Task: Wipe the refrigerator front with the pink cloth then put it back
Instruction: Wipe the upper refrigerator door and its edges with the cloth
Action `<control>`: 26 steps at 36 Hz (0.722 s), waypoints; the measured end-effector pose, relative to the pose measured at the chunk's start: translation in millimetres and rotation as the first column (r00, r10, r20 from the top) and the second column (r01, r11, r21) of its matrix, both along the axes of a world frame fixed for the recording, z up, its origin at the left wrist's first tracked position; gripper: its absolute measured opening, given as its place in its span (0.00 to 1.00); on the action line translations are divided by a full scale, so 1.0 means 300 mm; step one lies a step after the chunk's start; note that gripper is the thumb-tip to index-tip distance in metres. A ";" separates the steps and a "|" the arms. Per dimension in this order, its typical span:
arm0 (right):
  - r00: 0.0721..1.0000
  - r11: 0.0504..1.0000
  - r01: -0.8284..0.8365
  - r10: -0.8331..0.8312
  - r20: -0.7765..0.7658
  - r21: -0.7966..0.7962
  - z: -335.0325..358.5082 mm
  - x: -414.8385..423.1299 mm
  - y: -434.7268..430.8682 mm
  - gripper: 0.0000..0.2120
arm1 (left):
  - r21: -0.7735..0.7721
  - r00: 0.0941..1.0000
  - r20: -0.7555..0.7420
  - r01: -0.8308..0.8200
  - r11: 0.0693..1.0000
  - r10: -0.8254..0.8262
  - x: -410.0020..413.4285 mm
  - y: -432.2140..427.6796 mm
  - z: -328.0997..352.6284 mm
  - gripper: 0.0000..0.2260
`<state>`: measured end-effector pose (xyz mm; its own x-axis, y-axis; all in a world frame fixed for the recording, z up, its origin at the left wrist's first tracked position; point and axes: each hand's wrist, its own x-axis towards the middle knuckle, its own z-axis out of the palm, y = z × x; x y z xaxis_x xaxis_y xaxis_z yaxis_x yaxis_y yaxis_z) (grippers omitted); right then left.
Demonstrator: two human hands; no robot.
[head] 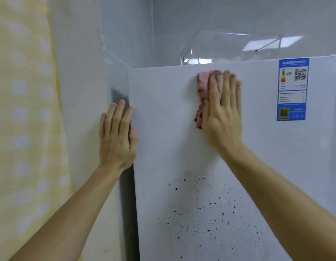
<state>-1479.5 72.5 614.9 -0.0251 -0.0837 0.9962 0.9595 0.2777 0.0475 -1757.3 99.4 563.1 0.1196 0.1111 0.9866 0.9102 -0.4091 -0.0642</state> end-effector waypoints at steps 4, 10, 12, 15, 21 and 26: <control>0.978 0.999 0.019 -0.012 -0.206 0.032 0.082 -0.046 0.018 0.25 | -0.062 0.993 0.097 -0.060 0.996 0.066 -0.097 0.024 0.019 0.28; 0.999 0.998 -0.055 0.055 0.002 0.024 0.031 -0.275 0.053 0.25 | -0.108 0.995 0.045 -0.087 0.990 0.092 -0.181 0.077 0.014 0.28; 0.992 0.996 -0.084 0.083 0.095 0.008 -0.031 -0.310 0.059 0.26 | -0.084 0.994 0.062 -0.081 0.993 0.086 -0.182 0.086 0.011 0.28; 0.960 0.995 -0.092 0.098 0.264 -0.035 -0.145 -0.316 0.057 0.26 | -0.060 0.993 0.095 -0.057 0.997 0.062 -0.168 0.090 0.006 0.28; 0.874 0.991 -0.044 0.100 0.475 -0.128 -0.281 -0.263 0.036 0.26 | -0.042 0.987 0.148 -0.056 0.998 0.062 -0.150 0.085 0.010 0.29; 0.848 0.993 0.012 0.052 0.527 -0.116 -0.193 -0.170 0.017 0.26 | -0.031 0.990 0.125 -0.064 0.997 0.067 -0.164 0.088 0.011 0.30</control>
<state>-1530.5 77.7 557.2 -0.5500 0.0197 0.8349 0.7917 0.3304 0.5138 -1806.4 125.7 566.6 -0.0139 0.1411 0.9899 0.9354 -0.3481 0.0627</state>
